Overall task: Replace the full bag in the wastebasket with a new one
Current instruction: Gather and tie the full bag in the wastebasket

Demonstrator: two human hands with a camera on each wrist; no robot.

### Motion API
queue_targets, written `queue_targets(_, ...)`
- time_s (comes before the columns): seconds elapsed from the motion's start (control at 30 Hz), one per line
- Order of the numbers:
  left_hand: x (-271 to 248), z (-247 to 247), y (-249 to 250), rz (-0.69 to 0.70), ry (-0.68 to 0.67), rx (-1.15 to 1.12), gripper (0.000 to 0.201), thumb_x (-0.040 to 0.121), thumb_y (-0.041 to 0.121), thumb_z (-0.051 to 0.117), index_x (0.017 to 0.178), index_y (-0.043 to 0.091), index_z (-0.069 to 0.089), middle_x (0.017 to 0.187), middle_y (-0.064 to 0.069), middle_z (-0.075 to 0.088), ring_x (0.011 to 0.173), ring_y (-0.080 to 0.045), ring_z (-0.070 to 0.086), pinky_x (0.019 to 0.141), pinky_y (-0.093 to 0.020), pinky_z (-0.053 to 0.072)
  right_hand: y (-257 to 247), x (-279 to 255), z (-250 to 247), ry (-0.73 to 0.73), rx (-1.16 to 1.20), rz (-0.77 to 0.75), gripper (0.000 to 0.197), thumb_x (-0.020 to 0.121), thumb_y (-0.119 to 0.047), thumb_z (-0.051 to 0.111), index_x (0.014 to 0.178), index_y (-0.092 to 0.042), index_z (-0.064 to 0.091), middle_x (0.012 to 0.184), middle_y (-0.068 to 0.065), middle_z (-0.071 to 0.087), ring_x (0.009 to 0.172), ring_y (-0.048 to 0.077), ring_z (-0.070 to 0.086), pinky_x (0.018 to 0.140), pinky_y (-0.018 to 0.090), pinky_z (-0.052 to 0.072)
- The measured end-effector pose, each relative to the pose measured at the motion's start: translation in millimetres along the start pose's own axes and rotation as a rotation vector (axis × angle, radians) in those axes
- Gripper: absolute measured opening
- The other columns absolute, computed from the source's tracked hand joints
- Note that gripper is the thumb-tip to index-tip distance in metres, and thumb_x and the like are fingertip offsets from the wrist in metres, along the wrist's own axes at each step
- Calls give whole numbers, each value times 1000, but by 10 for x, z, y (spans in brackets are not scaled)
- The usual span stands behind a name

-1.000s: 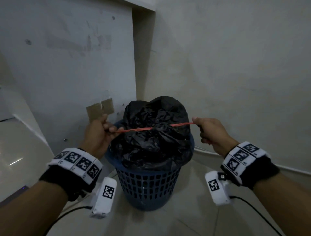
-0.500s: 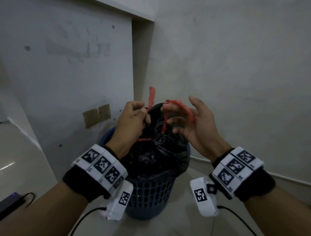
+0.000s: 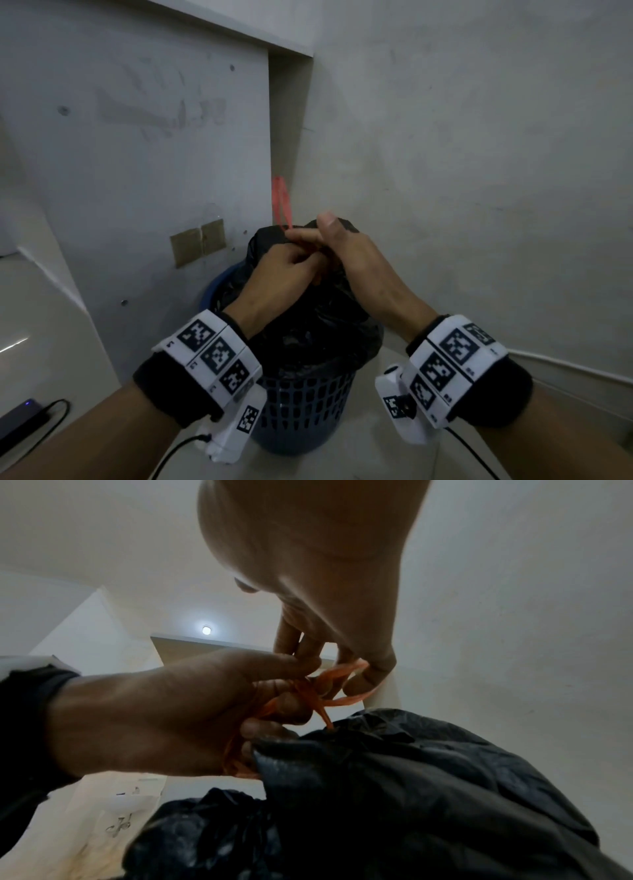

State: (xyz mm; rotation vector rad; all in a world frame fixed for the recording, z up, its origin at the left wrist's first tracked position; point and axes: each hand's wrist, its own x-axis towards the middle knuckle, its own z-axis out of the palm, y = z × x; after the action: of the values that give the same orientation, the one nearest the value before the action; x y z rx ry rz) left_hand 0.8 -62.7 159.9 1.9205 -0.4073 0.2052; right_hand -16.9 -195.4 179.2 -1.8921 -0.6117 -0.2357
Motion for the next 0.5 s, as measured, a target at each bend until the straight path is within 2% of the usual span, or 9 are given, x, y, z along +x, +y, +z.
queue_targets(0.07, 8, -2, -41, 14, 24, -64, 32, 91, 31, 52, 73, 12, 69, 68, 1, 70, 66, -14, 65, 71, -38, 52, 62, 3, 56, 27, -110, -81, 62, 94, -61, 26, 124, -25, 66, 125, -10, 65, 117, 0, 57, 106, 37, 44)
queue_targets(0.13, 5, 2, -57, 26, 40, -138, 35, 89, 35, 50, 85, 4, 68, 84, -12, 72, 84, -31, 68, 86, -52, 53, 133, -3, 103, 84, -256, -165, 57, 96, -60, 25, 128, -30, 61, 129, -13, 61, 122, 3, 53, 105, 42, 42)
queue_targets(0.17, -2, 3, -50, 31, 49, -157, 37, 89, 36, 49, 87, 3, 67, 86, -15, 71, 86, -35, 66, 87, -55, 52, 165, -10, 114, 114, -321, -191, 53, 96, -59, 25, 130, -33, 57, 130, -13, 59, 122, 4, 52, 104, 43, 42)
queue_targets(0.2, -7, 7, -45, 43, 58, -166, 40, 91, 37, 48, 87, 2, 66, 85, -15, 70, 83, -34, 66, 84, -53, 53, 195, -14, 115, 148, -372, -207, 50, 97, -57, 25, 130, -35, 55, 128, -13, 59, 120, 4, 53, 101, 41, 43)
queue_targets(0.27, -9, 2, -42, 79, 98, -142, 46, 97, 42, 44, 84, 3, 63, 70, -7, 65, 64, -19, 61, 71, -39, 51, 237, -19, 95, 218, -434, -190, 44, 99, -53, 25, 125, -36, 56, 113, -12, 64, 106, 6, 58, 90, 36, 48)
queue_targets(0.3, 0, -9, -51, 92, 145, -114, 47, 99, 42, 42, 81, 5, 63, 63, -1, 60, 57, -11, 55, 65, -31, 46, 258, -15, 84, 247, -466, -160, 41, 99, -52, 25, 118, -36, 58, 103, -12, 66, 97, 8, 60, 82, 35, 49)
queue_targets(0.37, 33, -44, -71, 116, 241, -118, 41, 101, 38, 39, 80, 14, 65, 54, 8, 52, 52, -4, 47, 58, -18, 40, 309, 0, 55, 285, -528, -94, 36, 98, -51, 28, 102, -34, 59, 83, -9, 65, 79, 12, 60, 67, 34, 46)
queue_targets(0.43, 60, -84, -78, 126, 265, -167, 36, 102, 33, 37, 88, 18, 66, 51, 15, 52, 51, 2, 46, 54, -9, 38, 348, 4, 39, 280, -513, -41, 32, 96, -52, 37, 101, -34, 63, 81, -10, 68, 76, 10, 62, 66, 34, 49)
queue_targets(0.5, 56, -100, -90, 138, 201, -179, 34, 102, 31, 37, 96, 16, 67, 58, 21, 60, 57, 7, 53, 59, -5, 40, 367, -10, 47, 232, -450, -19, 28, 92, -53, 47, 106, -37, 66, 90, -15, 72, 82, 2, 65, 75, 33, 54)
